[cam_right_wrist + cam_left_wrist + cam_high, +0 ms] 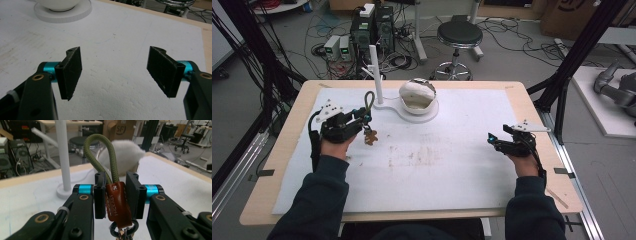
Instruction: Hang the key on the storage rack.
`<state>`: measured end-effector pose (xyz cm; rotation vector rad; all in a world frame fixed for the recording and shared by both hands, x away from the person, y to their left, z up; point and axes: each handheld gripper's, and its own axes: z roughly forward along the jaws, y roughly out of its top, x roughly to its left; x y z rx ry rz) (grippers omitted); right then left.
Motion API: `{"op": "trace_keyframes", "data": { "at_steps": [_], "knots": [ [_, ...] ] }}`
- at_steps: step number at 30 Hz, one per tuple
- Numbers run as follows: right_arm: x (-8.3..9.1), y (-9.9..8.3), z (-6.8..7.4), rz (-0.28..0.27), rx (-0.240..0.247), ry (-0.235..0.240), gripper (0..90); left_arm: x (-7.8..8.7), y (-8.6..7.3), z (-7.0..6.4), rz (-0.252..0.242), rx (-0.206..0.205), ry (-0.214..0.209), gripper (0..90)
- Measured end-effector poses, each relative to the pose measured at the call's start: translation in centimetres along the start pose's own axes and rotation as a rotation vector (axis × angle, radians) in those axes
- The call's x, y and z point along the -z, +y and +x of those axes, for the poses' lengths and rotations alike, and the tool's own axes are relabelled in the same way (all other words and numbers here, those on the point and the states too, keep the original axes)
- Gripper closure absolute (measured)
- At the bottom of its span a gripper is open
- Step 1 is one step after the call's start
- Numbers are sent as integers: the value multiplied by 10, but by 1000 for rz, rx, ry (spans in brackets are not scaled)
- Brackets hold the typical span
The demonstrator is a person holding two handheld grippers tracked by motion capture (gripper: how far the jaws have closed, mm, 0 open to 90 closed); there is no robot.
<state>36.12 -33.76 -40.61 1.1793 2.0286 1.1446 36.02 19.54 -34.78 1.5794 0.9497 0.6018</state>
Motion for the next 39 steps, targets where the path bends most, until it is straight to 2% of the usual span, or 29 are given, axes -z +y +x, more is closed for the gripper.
{"op": "trace_keyframes", "data": {
  "at_steps": [9,15,17,22,24,26,35,39],
  "knots": [
    [0,0,0,1,-2,1,286,-16,36,17,-35,-11,24,701],
    [0,-1,0,5,-4,3,286,-31,52,30,-13,-19,60,702],
    [0,-1,-1,5,-4,4,286,-36,54,33,-11,-20,68,701],
    [0,-2,-2,5,-6,3,286,-52,58,35,36,-50,95,701],
    [0,-3,-3,7,-13,5,286,-57,59,36,40,-49,105,701],
    [0,-3,-4,6,-7,3,286,-65,60,38,70,-51,130,701],
    [2,-4,-4,7,-9,5,286,-90,50,40,156,-56,165,700],
    [3,-5,-5,10,-8,5,286,-95,46,39,159,-54,162,695]
  ]
}}
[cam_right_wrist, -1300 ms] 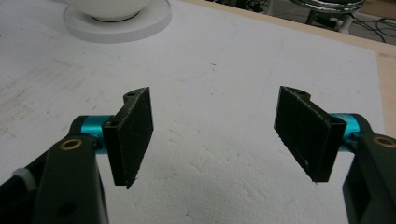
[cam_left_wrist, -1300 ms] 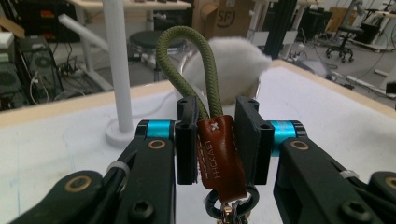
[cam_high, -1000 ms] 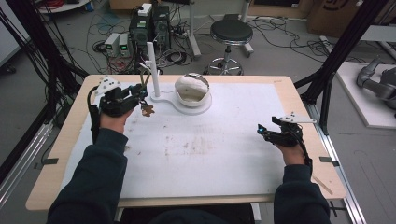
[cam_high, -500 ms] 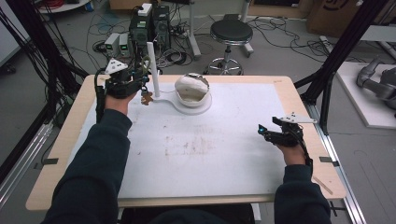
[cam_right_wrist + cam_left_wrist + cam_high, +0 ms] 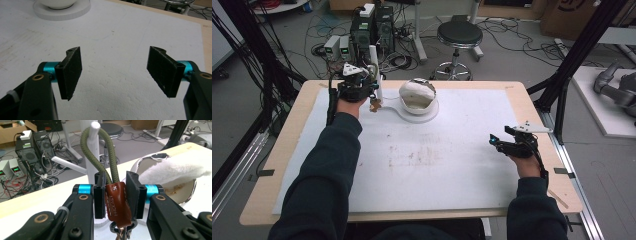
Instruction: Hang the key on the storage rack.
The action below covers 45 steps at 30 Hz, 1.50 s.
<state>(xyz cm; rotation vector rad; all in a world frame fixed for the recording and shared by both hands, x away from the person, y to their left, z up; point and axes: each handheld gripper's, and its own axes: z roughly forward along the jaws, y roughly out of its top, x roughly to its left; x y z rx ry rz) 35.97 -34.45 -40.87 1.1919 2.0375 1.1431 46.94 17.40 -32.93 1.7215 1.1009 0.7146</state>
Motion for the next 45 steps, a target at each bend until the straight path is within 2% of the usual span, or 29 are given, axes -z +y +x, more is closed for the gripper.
{"op": "trace_keyframes", "data": {
  "at_steps": [3,6,13,16,18,21,25,28,30,35,38,45],
  "knots": [
    [0,0,0,-1,-1,-1,286,0,-4,1,-4,5,-13,676],
    [0,0,0,2,1,2,286,2,-10,5,-12,44,-49,635],
    [0,0,1,-1,1,6,286,18,-29,14,-53,114,-122,376],
    [0,0,2,0,4,11,286,29,-36,14,-74,127,-149,272],
    [0,0,2,0,6,19,286,38,-42,12,-97,111,-179,235],
    [0,0,4,-1,11,28,285,53,-51,8,-137,80,-213,232],
    [0,0,5,-1,13,44,285,70,-65,5,-191,33,-238,236],
    [0,0,6,-4,23,64,284,79,-78,2,-220,-26,-231,236],
    [1,0,6,-11,28,74,279,83,-87,1,-219,-43,-224,236],
    [2,-2,4,-17,27,79,255,89,-107,0,-195,-24,-208,236],
    [3,-2,4,-19,28,77,245,89,-120,0,-174,7,-195,233],
    [5,0,7,-40,46,67,219,90,-132,-1,-133,14,-178,233]
  ]
}}
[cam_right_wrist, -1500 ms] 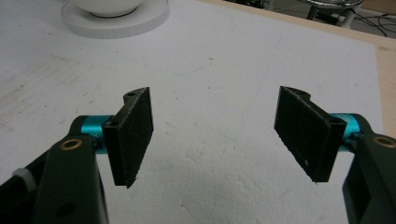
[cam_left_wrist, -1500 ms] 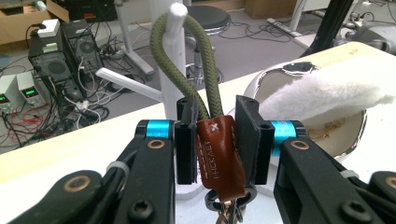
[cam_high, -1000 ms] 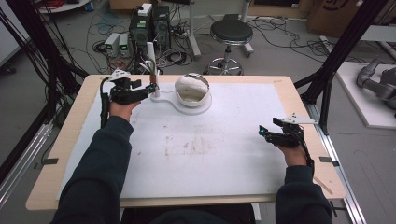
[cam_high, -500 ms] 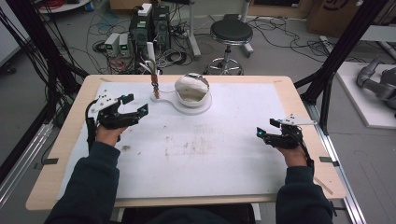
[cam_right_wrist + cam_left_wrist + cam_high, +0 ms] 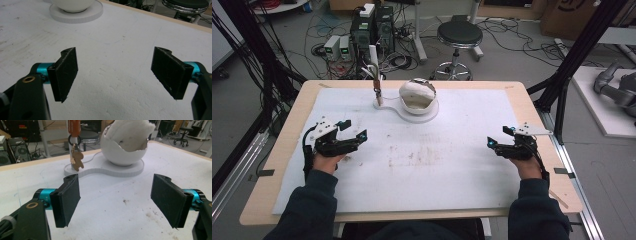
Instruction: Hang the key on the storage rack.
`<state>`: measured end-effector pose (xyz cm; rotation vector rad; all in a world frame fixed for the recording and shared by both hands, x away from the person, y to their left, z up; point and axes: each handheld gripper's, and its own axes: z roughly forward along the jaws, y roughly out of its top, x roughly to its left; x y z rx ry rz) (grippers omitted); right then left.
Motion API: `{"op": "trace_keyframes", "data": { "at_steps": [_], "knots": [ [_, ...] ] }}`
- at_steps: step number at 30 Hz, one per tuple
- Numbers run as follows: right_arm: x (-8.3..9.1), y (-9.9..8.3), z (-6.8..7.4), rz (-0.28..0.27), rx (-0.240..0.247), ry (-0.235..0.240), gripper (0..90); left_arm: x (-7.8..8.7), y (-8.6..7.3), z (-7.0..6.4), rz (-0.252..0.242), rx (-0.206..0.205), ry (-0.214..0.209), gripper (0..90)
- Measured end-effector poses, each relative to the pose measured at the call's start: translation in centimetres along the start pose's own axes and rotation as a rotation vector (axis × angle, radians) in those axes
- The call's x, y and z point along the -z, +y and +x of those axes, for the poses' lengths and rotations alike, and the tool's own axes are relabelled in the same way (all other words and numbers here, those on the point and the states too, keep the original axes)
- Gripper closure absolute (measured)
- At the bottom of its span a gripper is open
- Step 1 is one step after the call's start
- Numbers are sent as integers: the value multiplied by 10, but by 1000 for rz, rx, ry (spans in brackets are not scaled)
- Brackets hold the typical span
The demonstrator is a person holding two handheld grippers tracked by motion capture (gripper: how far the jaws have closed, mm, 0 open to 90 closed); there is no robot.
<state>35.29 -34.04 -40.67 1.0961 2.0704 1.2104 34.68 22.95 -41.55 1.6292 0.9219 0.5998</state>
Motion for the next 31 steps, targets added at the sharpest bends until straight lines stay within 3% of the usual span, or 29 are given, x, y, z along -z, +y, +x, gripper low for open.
{"op": "trace_keyframes", "data": {
  "at_steps": [31],
  "knots": [
    [2,-2,3,20,0,-17,219,0,-2,0,8,2,8,233]
  ]
}}
